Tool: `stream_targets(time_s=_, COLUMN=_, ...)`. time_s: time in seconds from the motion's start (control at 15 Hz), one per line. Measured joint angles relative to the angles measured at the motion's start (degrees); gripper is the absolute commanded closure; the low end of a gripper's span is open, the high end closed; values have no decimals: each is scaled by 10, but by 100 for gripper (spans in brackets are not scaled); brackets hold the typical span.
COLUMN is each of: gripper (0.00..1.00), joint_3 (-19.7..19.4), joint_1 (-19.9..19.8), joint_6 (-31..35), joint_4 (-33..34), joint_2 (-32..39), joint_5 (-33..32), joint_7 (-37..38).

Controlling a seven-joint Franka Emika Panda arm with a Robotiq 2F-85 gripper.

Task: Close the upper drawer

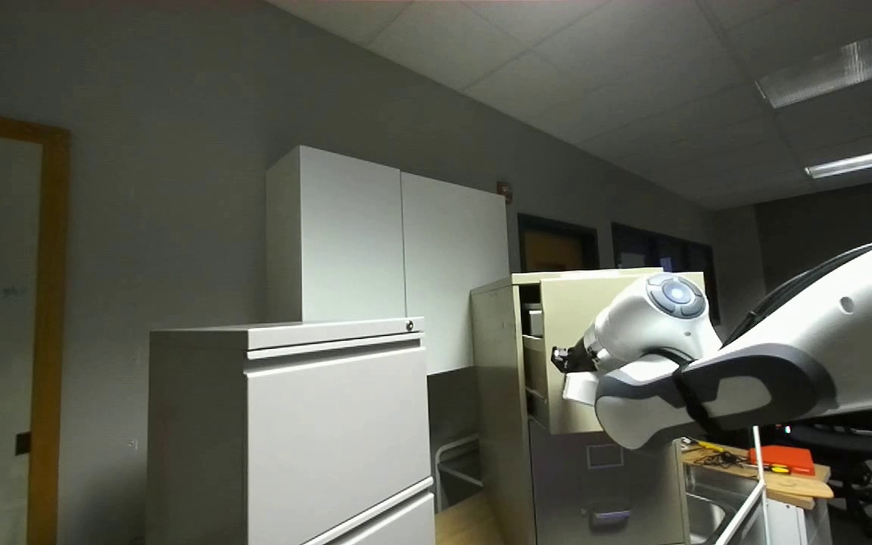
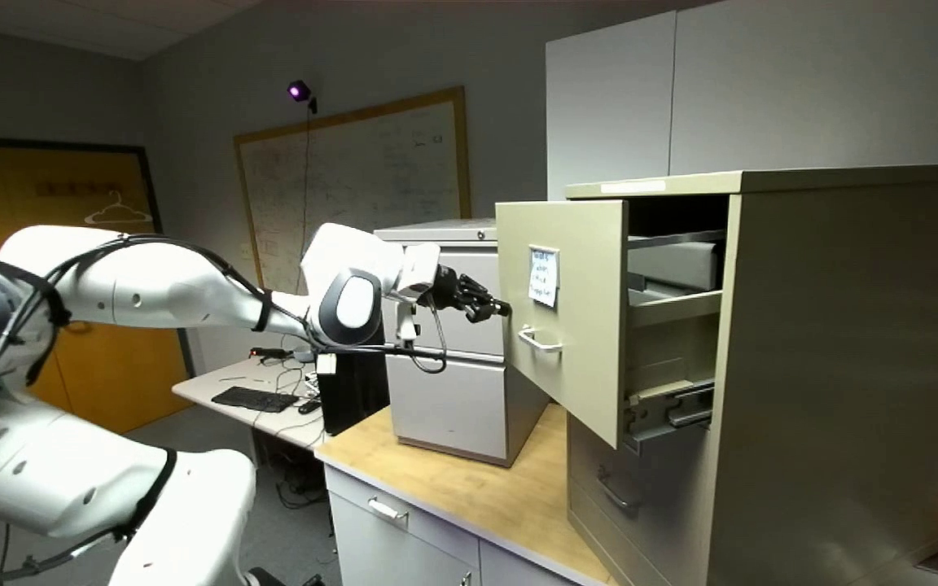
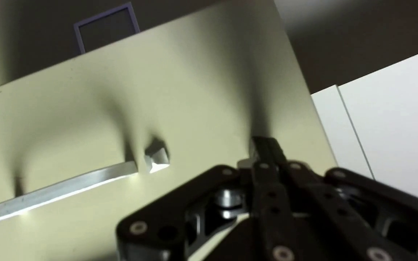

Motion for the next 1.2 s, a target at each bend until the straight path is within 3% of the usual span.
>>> stream_targets(time_s=0.2, gripper=100, joint_3=95, joint_1=-95, joint_6=29, joint_4=11, joint_2=3, joint_5=3, joint_7=24)
stream_targets(time_s=0.4, gripper=100, joint_3=217, joint_1=-207, joint_6=40, joint_4=40, joint_2=10, joint_5=14, joint_7=51)
stream_targets(time_s=0.8, gripper=100, joint_3=434, joint_1=-399, joint_6=36, joint_4=143, joint_2=44, joint_5=47, joint_7=67)
stream_targets(time_s=1.2, gripper=100, joint_3=584, joint_1=-570, joint_6=-14, joint_4=286, joint_2=107, joint_5=52, joint_7=64)
